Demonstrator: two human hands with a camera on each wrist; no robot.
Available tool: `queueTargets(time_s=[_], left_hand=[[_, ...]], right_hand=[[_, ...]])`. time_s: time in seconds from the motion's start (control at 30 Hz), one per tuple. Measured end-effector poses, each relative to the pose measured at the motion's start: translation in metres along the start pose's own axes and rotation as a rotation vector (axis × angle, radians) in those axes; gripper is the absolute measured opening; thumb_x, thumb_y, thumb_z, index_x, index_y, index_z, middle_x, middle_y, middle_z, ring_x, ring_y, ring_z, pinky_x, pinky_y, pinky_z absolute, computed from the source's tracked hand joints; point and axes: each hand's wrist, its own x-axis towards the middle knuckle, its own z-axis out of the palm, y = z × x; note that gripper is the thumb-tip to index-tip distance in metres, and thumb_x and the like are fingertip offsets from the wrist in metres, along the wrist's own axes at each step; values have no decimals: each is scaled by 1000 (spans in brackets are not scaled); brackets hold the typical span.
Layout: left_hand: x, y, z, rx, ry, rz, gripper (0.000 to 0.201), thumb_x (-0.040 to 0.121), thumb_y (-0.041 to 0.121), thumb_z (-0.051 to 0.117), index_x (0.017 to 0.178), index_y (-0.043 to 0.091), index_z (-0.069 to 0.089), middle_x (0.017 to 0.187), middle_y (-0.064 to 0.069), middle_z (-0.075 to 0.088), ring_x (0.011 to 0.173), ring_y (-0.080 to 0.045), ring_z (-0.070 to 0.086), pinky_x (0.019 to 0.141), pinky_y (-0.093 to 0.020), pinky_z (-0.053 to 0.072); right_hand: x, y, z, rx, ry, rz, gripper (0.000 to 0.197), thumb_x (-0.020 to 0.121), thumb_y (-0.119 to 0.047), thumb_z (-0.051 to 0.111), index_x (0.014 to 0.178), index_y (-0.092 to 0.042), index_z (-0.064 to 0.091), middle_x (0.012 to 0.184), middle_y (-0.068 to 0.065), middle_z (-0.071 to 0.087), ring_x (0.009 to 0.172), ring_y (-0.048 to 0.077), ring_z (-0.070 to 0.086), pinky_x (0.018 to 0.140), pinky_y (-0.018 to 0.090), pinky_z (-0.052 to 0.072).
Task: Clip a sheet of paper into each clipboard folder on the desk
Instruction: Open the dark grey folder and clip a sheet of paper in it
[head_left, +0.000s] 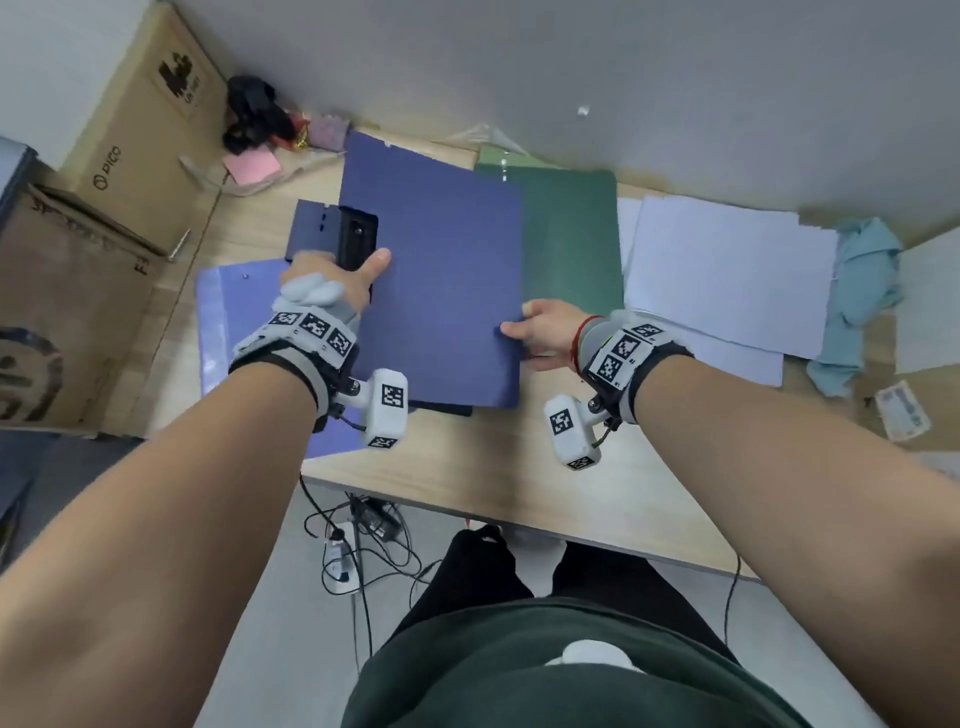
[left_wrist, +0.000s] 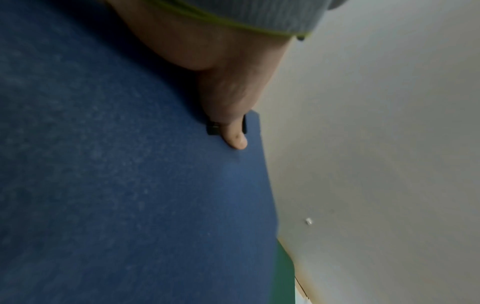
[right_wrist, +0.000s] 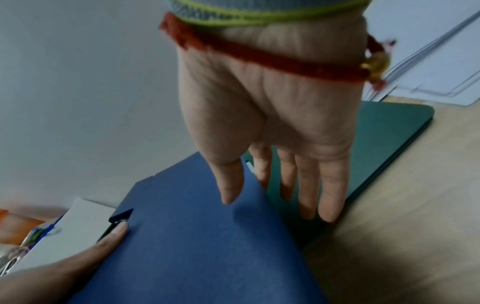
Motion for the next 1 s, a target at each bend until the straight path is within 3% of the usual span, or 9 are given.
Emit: queueTargets(time_s=[0.17, 0.27, 0.4, 0.47, 0.57, 0.63, 0.77, 0.87, 1.0], left_hand=[[19, 32, -23, 139, 51, 129, 51, 82, 60, 66, 95, 11, 58, 97, -17, 63, 101, -34, 63, 84, -41, 47], [19, 53, -39, 314, 104, 74, 66, 81, 66, 62, 105, 5, 58, 77, -12, 51, 83, -28, 51, 74, -38, 40], [11, 61, -39, 239, 189, 156, 65, 70, 74, 63, 98, 16, 66, 92, -8, 67, 79, -28, 58, 72, -36, 47], [6, 64, -35, 162, 161, 194, 75, 57, 90, 53, 92, 26, 68, 86, -2, 70, 77, -29, 65, 78, -39, 53], [-5, 71, -15, -115, 43, 258, 71, 50, 93, 57, 86, 32, 70, 75, 11, 71, 71, -21, 68, 78, -37, 56], [-15, 75, 8, -230, -34, 303, 58, 58, 83, 64, 79, 31, 72, 74, 11, 72, 74, -21, 70, 77, -38, 58], [-28, 75, 66, -170, -215, 287, 63, 72, 81, 54, 72, 19, 65, 74, -10, 67, 76, -34, 67, 74, -37, 53], [-22, 62, 110, -146, -356, 119, 81, 68, 87, 42, 80, 10, 64, 89, -12, 72, 91, -31, 71, 86, -43, 56], [-37, 59, 163, -134, -708, -5, 52, 99, 53, 41, 99, 7, 64, 98, -2, 65, 87, -19, 60, 81, -28, 47]], right_hand=[[-9, 12, -17, 4, 10, 13, 47, 93, -40, 60, 135, -21, 51, 133, -4, 51, 110, 16, 61, 95, 38, 54], [-10, 18, -29, -46, 108, 18, 43, 94, -39, 58, 132, -20, 51, 133, 5, 53, 118, 24, 58, 97, 42, 52], [-5, 27, -46, 4, 145, 31, 41, 93, -52, 51, 121, -22, 53, 134, 7, 54, 119, 26, 58, 98, 44, 51], [-1, 28, -51, 103, 120, 2, 59, 89, -65, 46, 130, -22, 49, 133, 2, 54, 116, 22, 58, 98, 44, 50], [-1, 23, -58, 426, 41, -54, 83, 74, -80, 51, 134, -24, 51, 129, -4, 60, 114, 19, 61, 97, 43, 48], [1, 25, -66, 596, 48, -125, 64, 81, -64, 62, 129, -21, 56, 125, -1, 66, 111, 20, 65, 97, 44, 50], [12, 60, -100, 508, 252, -203, 46, 88, -31, 64, 131, -16, 56, 126, 1, 66, 115, 24, 63, 105, 48, 45], [32, 102, -133, 435, 367, -178, 47, 80, -40, 67, 123, -25, 60, 123, -5, 67, 115, 21, 63, 106, 44, 45], [35, 166, -170, 399, 549, -65, 48, 74, -47, 67, 118, -29, 60, 121, -11, 66, 116, 20, 60, 108, 45, 42]])
